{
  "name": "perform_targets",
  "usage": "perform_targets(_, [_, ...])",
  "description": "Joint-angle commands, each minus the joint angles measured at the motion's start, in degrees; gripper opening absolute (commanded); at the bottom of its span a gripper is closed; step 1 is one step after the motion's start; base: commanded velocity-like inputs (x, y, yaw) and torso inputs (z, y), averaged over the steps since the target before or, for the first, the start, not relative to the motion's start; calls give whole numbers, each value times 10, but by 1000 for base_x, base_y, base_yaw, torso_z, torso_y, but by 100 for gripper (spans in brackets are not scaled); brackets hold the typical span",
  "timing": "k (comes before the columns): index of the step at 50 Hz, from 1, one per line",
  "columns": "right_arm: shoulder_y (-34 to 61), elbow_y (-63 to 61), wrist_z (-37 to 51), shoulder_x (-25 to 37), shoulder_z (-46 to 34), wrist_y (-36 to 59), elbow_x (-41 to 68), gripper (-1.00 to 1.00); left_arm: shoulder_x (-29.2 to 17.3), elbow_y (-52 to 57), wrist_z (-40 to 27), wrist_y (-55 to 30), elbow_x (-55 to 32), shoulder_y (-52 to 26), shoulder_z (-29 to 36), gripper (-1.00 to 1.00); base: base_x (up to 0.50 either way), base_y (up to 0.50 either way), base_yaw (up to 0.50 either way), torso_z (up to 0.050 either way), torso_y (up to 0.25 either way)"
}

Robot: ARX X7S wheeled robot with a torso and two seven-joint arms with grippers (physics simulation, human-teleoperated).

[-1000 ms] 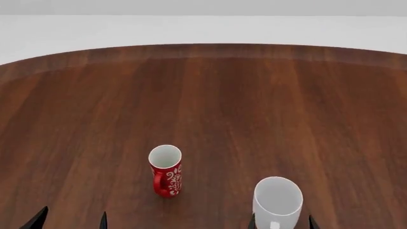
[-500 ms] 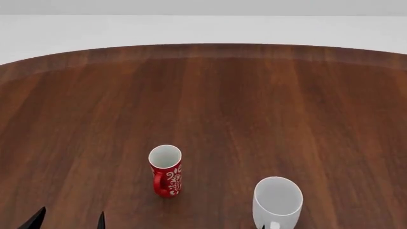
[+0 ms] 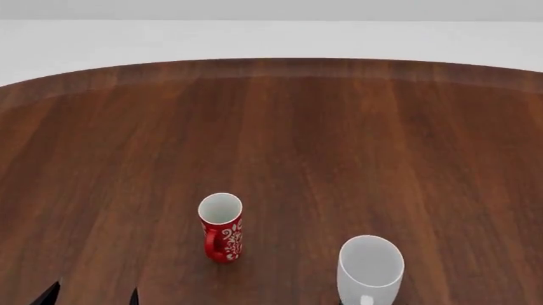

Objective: Put the white mug on the plate.

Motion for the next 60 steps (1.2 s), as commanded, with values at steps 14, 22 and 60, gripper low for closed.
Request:
perform_targets(14, [99,232,-37,-20,-26,-59,-7,100,-12,23,-7,-2,-6,15,7,100,0,0,0,0,0])
perform_targets(22, [125,296,-45,-27,-27,-87,-5,100,-13,20,-8,-2,-8,13,12,100,0,0,0,0,0])
perform_targets(60, [245,601,-68,-55,-12,-256,-1,100,-24,30,-22,-1,-16,29,24,100,0,0,0,0,0])
